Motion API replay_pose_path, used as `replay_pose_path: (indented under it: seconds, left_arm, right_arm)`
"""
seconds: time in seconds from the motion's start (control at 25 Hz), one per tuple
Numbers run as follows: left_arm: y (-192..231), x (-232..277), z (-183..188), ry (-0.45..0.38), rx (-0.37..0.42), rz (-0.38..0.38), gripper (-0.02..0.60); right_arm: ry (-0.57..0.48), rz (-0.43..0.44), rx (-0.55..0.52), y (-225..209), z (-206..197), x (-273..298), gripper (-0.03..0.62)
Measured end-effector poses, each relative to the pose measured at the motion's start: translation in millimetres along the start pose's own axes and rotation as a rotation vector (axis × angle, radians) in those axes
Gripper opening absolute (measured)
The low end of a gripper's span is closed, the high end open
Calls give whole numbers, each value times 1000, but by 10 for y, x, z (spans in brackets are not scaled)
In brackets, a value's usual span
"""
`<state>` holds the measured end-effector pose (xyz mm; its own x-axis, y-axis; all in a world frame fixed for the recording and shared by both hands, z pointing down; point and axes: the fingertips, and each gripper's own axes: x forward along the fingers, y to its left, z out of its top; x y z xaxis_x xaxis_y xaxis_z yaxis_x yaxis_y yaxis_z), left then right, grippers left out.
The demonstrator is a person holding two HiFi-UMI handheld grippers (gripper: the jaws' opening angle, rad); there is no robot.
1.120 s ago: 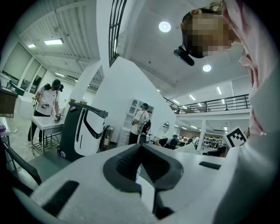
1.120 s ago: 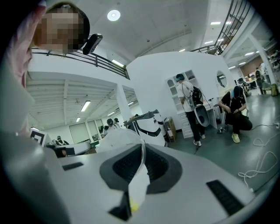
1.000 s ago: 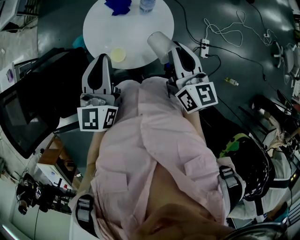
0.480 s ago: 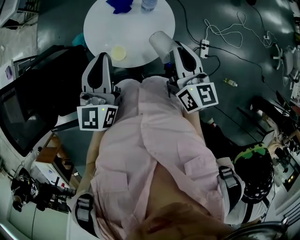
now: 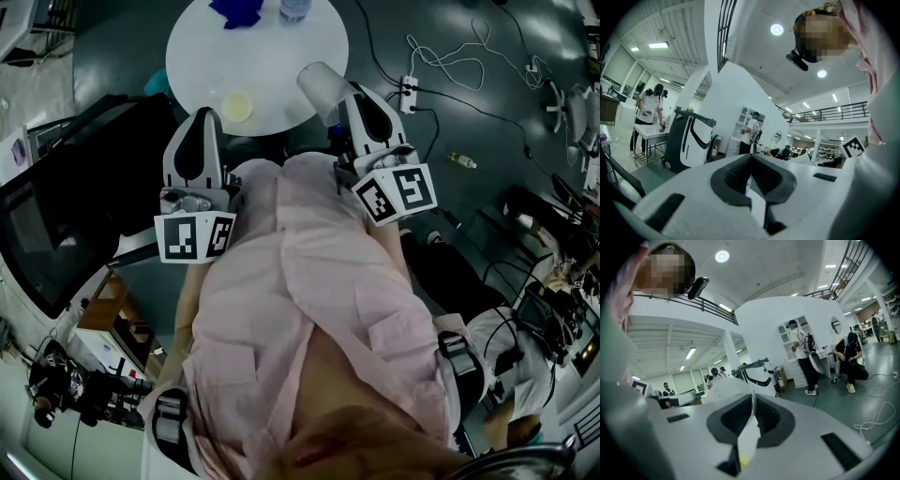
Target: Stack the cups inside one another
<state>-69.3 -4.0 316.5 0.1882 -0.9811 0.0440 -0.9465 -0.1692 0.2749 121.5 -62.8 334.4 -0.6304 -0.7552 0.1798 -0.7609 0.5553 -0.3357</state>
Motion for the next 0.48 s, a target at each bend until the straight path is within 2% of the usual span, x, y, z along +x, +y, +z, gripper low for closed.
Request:
replay_pose_path:
  seconds: [0.48]
  left_arm:
    - [62, -4, -15, 19, -13, -36, 15]
  right_arm:
    - [11, -35, -6, 74, -37, -29, 37]
